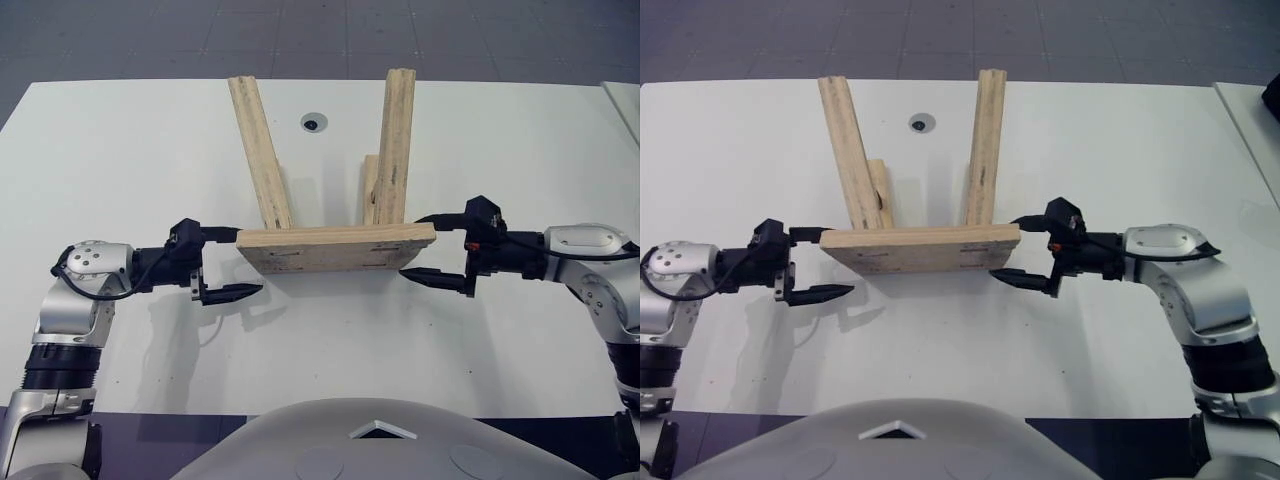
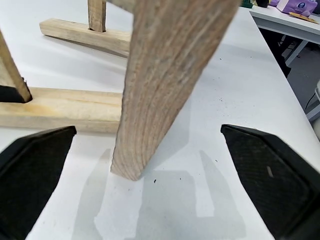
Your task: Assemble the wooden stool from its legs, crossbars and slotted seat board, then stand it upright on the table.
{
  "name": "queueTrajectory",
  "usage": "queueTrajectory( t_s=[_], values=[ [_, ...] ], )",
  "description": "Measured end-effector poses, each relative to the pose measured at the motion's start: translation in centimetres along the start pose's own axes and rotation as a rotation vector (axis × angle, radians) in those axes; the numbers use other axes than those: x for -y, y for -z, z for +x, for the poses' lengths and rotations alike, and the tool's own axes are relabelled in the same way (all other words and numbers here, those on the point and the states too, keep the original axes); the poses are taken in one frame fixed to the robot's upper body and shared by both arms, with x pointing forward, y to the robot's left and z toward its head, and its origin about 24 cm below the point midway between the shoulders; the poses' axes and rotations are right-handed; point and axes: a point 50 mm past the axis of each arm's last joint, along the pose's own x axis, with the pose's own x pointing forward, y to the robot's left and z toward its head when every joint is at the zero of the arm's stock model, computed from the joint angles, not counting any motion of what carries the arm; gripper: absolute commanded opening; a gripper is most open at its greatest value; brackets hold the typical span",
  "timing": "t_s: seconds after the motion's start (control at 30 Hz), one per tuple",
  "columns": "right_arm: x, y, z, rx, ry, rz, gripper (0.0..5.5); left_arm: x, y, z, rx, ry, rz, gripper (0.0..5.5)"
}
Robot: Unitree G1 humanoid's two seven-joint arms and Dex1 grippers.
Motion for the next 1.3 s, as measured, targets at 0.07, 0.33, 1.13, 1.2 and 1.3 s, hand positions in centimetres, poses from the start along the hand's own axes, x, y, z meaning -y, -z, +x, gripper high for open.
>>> queueTrajectory(
  t_s=[0.07,0.33,1.13,1.2,1.3],
  values=[
    [0.0,0.1,0.8,0.011,-0.028,-0.002,4.52,-0.1,0.0,0.8,0.011,0.024,0.0,4.65],
    [0.2,0.2,2.1,0.023,-0.117,0.015,3.24,0.0,-0.3,1.3,0.013,0.134,-0.058,3.3],
    [5.5,-10.7,1.3,0.731,-0.331,0.796,1.67,-7.5,-13.1,-0.9,0.404,0.223,-0.852,2.13],
    [6.8,-11.4,2.1,0.786,-0.261,0.87,1.97,-8.9,-12.5,0.2,0.49,0.168,-0.97,2.5],
    [8.8,-11.3,2.7,0.887,-0.169,0.983,2.45,-10.4,-11.6,1.3,0.614,0.097,-1.108,2.99]
  ],
)
